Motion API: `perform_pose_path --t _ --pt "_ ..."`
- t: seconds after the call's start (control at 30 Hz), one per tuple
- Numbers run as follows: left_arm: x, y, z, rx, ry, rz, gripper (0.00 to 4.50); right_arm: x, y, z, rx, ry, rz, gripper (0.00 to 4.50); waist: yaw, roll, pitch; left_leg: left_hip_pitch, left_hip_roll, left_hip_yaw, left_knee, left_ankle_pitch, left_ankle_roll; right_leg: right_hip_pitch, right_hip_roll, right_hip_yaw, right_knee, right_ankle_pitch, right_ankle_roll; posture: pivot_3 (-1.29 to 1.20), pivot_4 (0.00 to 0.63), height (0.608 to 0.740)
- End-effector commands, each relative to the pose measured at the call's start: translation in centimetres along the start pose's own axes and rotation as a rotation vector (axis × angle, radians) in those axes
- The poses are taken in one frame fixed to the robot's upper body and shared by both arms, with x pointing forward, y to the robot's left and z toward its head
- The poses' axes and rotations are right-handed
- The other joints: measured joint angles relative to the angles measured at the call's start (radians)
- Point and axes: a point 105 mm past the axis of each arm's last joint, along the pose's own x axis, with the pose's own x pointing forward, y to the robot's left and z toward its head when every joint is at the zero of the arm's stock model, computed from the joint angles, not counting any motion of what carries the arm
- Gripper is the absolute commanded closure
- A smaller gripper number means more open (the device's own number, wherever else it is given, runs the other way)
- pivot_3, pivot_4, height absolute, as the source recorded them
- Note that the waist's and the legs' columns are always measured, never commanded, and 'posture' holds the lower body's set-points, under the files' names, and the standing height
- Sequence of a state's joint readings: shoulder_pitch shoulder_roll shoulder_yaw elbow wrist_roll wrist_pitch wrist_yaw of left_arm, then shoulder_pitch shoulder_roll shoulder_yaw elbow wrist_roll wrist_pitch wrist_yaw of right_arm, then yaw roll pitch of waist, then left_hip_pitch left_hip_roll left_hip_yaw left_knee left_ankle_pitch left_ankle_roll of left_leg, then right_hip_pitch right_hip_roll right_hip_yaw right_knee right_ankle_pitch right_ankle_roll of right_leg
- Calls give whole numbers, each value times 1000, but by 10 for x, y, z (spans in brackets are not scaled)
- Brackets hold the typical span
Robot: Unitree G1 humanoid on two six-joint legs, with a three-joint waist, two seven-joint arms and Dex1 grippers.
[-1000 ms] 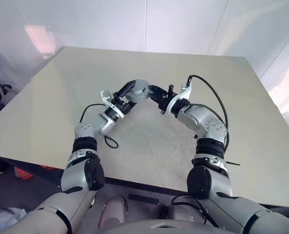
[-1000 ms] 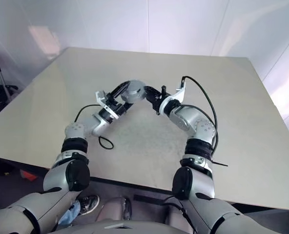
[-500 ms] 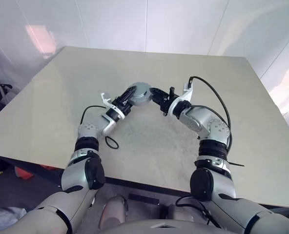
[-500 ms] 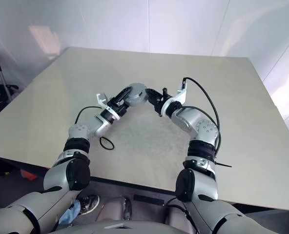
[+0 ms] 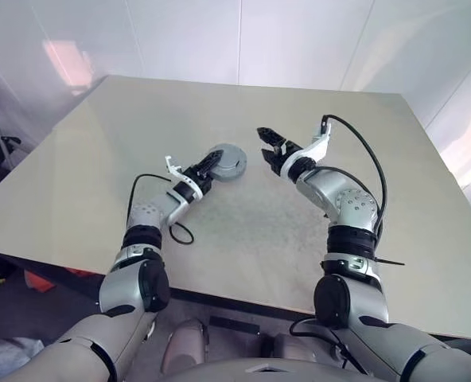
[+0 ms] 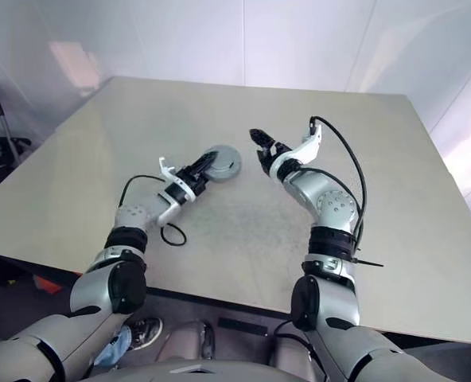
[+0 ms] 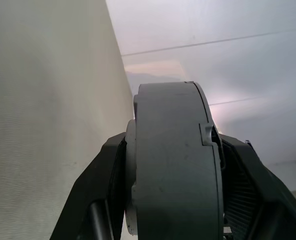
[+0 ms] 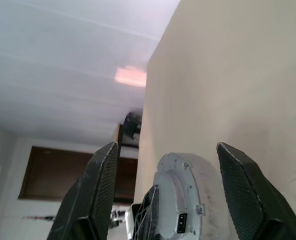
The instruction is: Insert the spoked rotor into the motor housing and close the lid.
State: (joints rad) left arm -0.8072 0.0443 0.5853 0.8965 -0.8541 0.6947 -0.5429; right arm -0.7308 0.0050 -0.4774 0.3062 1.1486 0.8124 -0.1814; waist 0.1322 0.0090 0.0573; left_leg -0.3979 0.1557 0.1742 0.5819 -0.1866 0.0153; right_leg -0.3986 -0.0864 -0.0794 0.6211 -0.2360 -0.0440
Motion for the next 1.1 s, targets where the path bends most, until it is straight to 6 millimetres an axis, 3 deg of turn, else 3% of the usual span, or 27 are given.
perform_pose_path --t 0.03,0.1,0.17,0.33,0.5,0.67,0.7,0.93,1.1 --pt "-4 -8 49 118 -229 32 2243 1 4 11 -25 -51 2 1021 -1 0 0 0 0 0 0 0 0 0 0 0 0 0 0 0 0 740" --pt "-25 2 90 158 -409 131 2243 0 -1 11 -24 -46 -11 1021 -8 0 0 0 0 0 0 0 0 0 0 0 0 0 0 0 0 740" --pt "-40 7 112 182 -497 194 2243 0 -4 9 -27 -39 -16 1021 -13 -1 0 1 1 0 0 0 0 0 1 0 0 0 0 0 0 740" --pt "-64 24 136 196 -601 340 2243 1 -7 6 -26 -29 -27 1021 3 -1 1 0 1 -2 0 0 0 -1 2 0 0 0 0 0 0 740" --pt "-71 30 141 212 -631 383 2243 2 -7 3 -29 -15 -25 1021 17 -2 1 0 -1 -1 3 0 0 2 -1 0 0 1 2 0 0 740" --pt "-83 30 155 260 -692 456 763 2 -9 1 -25 7 -23 981 13 -2 1 2 0 -1 5 1 -1 4 0 0 2 1 2 0 0 740" --pt "-87 29 160 276 -716 474 486 1 -10 -1 -25 17 -26 981 10 -2 1 5 1 -1 5 1 -2 6 0 0 3 1 2 0 0 740" --pt "-110 -6 205 437 -860 501 486 1 -19 -10 -36 71 -59 981 -6 -4 2 13 1 -2 0 3 -5 11 0 0 2 1 2 0 0 740" --pt "-103 -36 217 478 -883 407 486 0 -15 -6 -140 40 -41 981 -1 -4 2 12 -1 -2 0 2 -5 11 0 0 1 1 2 0 0 740"
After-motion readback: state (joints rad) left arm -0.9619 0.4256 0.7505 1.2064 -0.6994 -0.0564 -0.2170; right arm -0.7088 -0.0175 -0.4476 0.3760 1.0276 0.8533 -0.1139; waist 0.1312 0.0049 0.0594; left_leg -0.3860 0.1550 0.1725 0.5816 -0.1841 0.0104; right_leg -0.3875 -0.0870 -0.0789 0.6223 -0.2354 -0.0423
